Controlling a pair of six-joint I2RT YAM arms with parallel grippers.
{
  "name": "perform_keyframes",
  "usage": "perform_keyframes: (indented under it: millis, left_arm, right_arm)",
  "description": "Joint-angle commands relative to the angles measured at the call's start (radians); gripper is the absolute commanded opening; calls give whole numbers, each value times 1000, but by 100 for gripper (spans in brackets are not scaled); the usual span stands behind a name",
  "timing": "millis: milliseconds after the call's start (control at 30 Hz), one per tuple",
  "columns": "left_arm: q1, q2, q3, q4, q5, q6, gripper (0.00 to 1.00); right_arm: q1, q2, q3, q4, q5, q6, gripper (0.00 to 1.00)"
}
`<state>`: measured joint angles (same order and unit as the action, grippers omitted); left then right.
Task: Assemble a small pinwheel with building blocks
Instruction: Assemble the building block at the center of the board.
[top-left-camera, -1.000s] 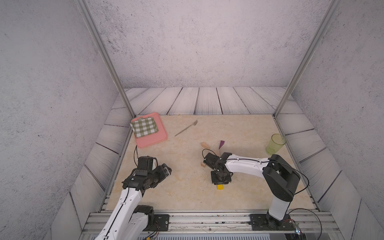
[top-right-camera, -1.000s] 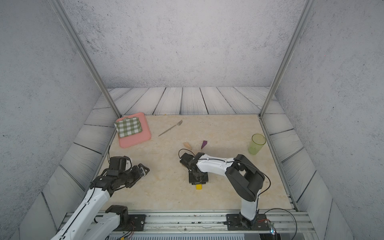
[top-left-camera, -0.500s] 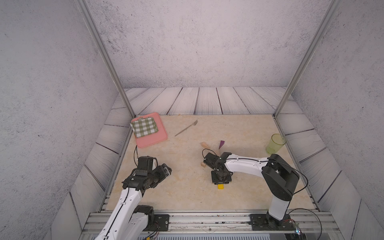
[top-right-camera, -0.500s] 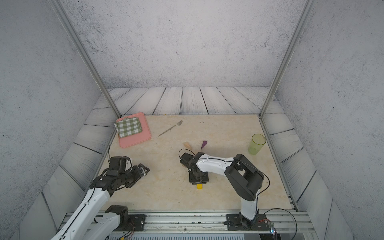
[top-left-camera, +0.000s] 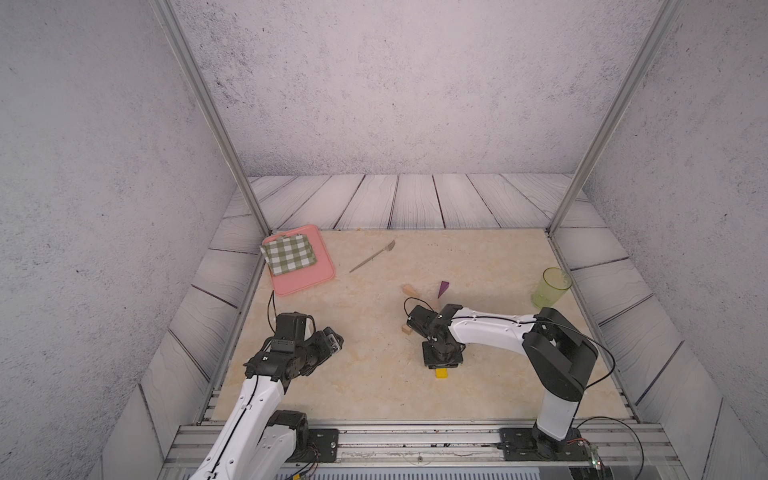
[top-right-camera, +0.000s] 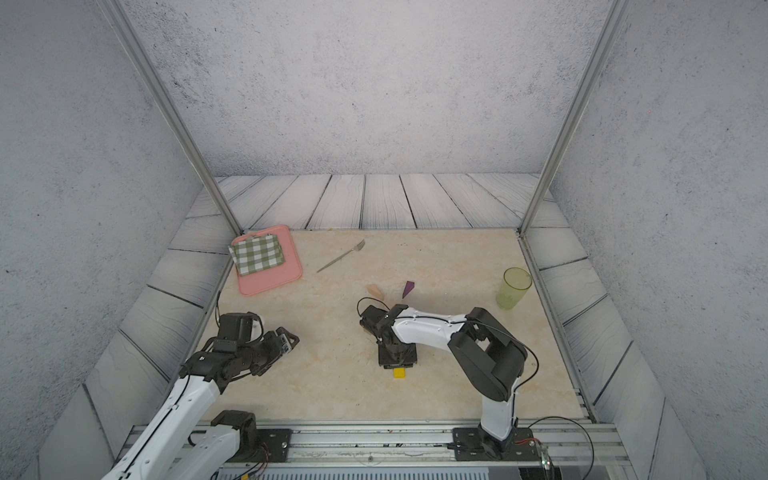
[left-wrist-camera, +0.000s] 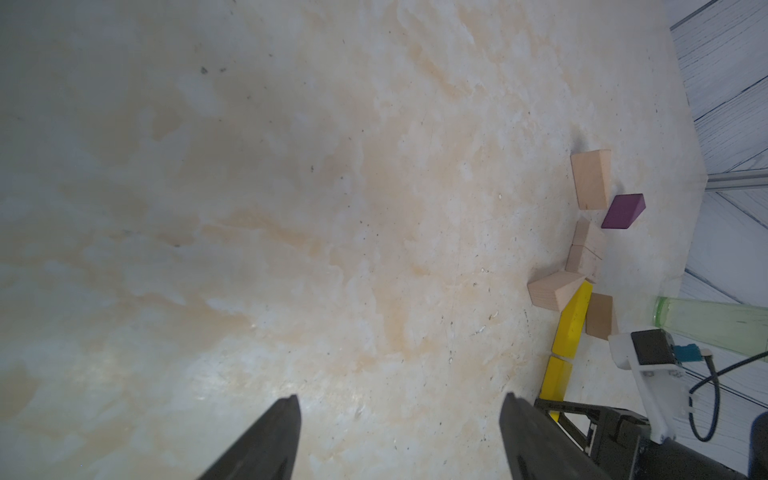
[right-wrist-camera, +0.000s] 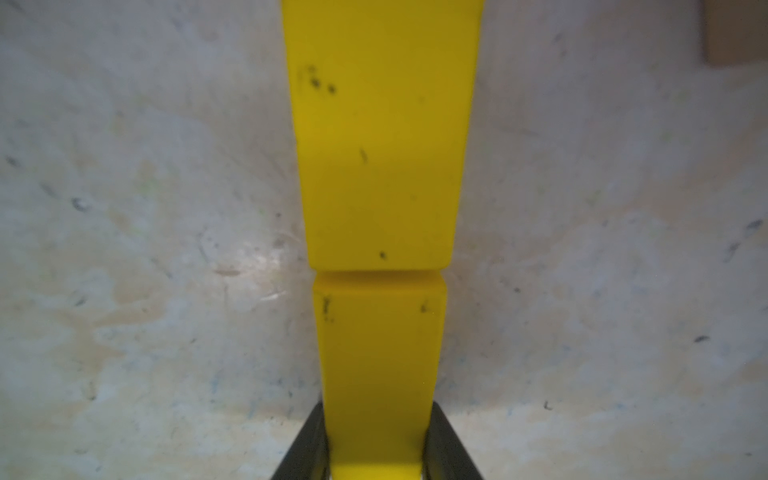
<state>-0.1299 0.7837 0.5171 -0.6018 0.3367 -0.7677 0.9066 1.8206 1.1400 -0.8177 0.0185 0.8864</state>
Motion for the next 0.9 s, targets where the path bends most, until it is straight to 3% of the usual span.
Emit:
perform_keyframes:
  millis: [0,867]
  left_arm:
    - [10,-10,-11,-5,-5,1,82]
    - [10,-12,-11,-5,-4,1,82]
  right_arm:
    - [-3,41,13,-15,29,-1,37]
    - [-3,16,13,8,59,0,37]
